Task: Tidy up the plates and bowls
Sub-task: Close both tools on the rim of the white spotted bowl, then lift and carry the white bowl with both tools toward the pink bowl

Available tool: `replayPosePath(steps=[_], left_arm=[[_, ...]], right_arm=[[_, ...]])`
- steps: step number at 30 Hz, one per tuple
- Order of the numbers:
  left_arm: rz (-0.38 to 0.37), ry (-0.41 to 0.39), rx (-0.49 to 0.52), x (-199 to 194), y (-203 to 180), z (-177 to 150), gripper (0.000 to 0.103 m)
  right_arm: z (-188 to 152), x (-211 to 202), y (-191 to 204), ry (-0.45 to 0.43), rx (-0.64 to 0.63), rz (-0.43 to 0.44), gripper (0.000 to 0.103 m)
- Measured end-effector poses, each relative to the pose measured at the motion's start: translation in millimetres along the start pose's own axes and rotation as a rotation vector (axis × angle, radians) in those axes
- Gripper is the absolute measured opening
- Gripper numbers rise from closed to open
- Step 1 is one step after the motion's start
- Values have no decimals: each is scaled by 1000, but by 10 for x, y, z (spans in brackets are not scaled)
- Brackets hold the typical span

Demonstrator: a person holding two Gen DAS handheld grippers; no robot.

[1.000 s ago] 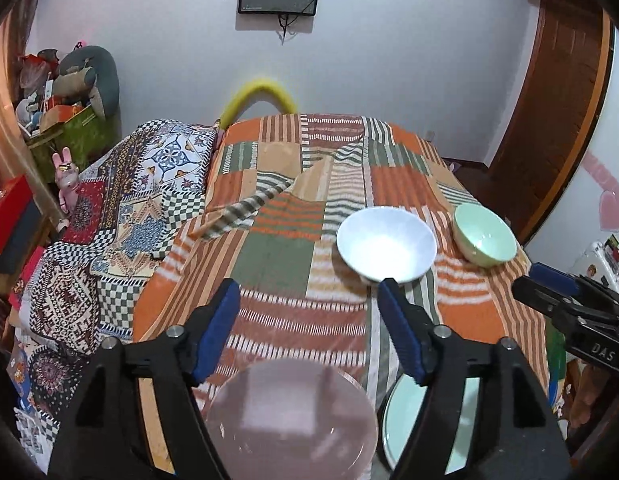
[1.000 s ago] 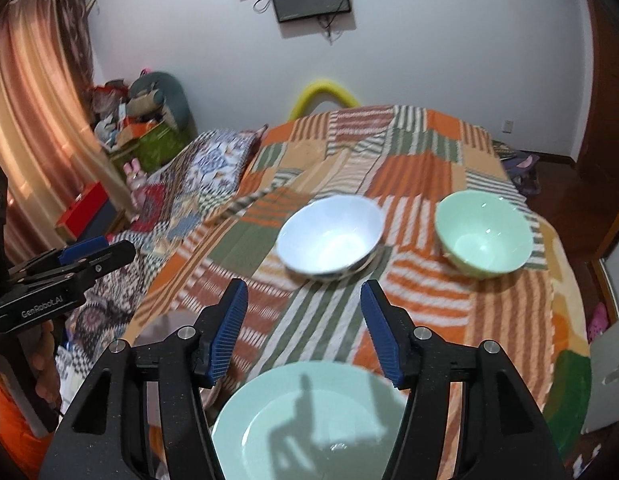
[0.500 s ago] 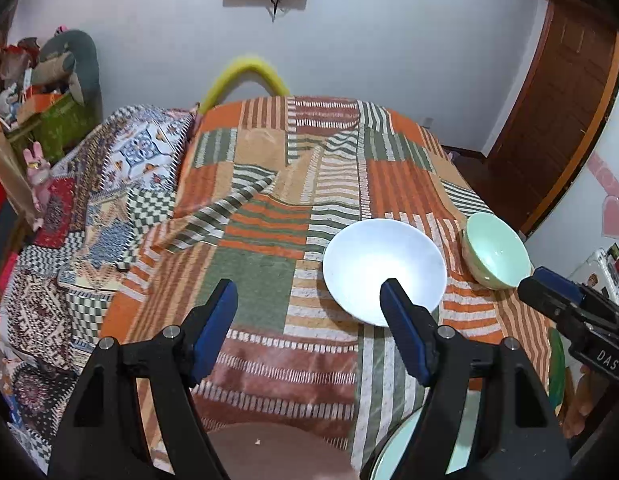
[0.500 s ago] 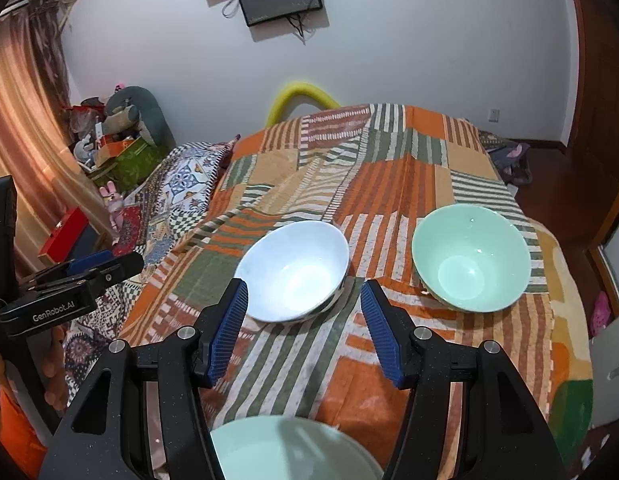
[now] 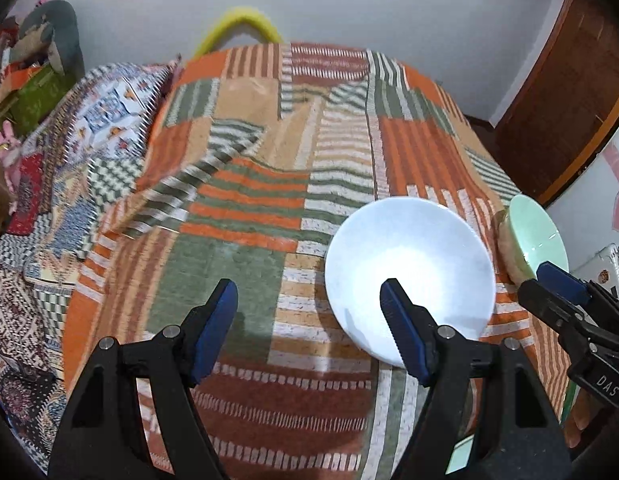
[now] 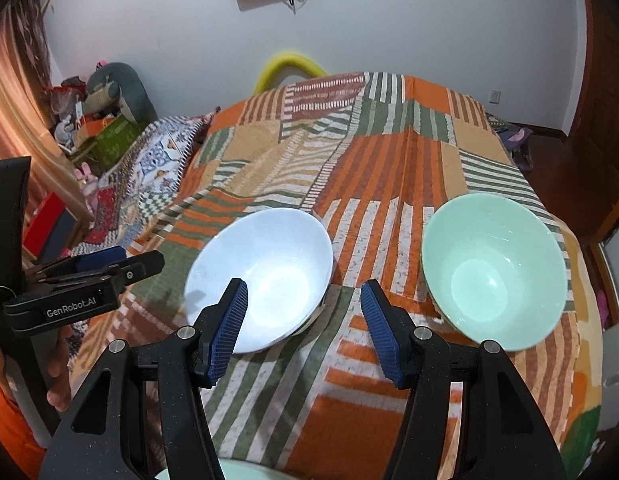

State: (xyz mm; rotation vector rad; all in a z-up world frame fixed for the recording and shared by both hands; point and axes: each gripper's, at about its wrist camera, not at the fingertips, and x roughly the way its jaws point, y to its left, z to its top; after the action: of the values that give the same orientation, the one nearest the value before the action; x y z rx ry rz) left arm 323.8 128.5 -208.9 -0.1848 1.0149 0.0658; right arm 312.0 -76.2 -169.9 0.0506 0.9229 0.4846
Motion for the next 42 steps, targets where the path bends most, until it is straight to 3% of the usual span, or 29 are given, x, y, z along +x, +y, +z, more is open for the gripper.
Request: replayPosePath(steps=[9, 13, 16, 26, 42], left_arm=[[-11, 49, 20, 370, -16, 4, 71], [-17, 68, 28, 469, -18, 13, 51], [-23, 81, 25, 535, -5, 4, 38], [-81, 97, 49, 568, -65, -23, 17], [-44, 68, 78, 338, -160, -152, 12]], right_arm=[[-9, 324, -82, 71, 1, 2, 55], [-9, 434, -78, 97, 9, 15, 55], [-15, 494, -57, 110, 4, 12, 47], [-38, 656, -16, 151, -23, 12, 24], [-49, 534, 39, 136, -35, -7, 20]])
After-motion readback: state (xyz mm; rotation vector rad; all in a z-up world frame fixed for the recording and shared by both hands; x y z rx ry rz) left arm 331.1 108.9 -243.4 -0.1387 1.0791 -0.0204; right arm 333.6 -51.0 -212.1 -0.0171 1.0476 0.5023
